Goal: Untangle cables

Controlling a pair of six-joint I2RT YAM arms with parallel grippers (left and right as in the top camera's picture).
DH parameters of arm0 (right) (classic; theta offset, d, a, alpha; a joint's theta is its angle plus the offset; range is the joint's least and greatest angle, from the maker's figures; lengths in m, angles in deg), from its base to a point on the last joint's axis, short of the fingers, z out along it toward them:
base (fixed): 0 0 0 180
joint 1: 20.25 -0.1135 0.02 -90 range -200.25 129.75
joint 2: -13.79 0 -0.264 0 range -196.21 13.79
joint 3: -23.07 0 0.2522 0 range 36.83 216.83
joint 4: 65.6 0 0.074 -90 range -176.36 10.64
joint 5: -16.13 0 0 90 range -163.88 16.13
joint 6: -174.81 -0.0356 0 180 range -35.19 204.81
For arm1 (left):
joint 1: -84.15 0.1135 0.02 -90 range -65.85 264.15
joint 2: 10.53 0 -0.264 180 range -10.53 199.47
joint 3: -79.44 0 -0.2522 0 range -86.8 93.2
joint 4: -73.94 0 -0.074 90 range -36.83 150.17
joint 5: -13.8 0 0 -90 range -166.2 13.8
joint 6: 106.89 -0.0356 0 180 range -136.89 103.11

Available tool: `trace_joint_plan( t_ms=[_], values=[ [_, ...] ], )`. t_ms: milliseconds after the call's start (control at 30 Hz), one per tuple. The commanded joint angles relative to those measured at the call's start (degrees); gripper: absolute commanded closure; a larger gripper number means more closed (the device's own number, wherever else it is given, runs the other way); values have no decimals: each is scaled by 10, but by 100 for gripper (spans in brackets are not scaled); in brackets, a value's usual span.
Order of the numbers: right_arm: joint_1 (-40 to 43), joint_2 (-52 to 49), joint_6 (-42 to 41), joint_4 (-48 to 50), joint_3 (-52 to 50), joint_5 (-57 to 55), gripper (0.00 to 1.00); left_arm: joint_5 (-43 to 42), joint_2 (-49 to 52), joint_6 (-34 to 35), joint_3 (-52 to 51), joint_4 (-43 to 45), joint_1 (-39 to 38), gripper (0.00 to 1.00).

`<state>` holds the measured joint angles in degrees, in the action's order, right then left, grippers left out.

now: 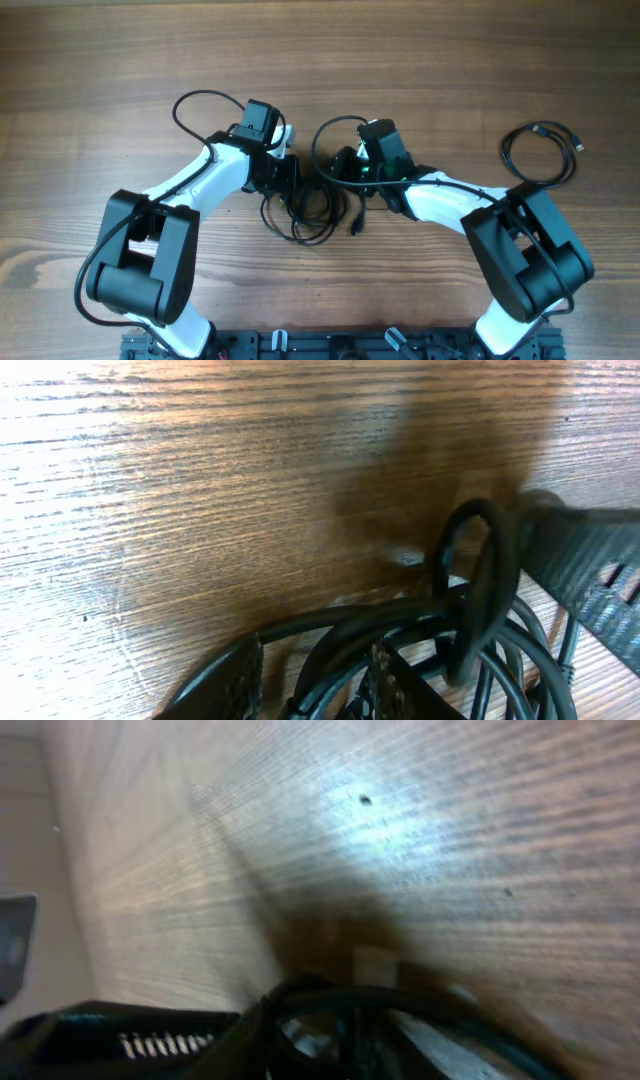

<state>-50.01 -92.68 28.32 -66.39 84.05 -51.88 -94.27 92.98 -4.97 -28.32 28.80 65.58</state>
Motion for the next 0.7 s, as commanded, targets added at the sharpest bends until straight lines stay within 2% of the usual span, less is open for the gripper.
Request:
trace_joint_plan(
  t_ms=[0,233,433,567,667],
  values=[
    [-6,-21,-10,26,-1,-7,66,-3,10,5,2,2,3,63],
    [-12,-22,-37,43,-1,-6,72,-3,10,5,2,2,3,62],
    [-31,-22,-37,73,-1,-21,72,-3,10,5,2,2,3,62],
    [-31,-22,-35,55,-1,-28,80,-3,10,5,2,4,3,62],
    [-31,-22,-35,34,-1,-34,80,-3,10,5,2,4,3,62]
  ],
)
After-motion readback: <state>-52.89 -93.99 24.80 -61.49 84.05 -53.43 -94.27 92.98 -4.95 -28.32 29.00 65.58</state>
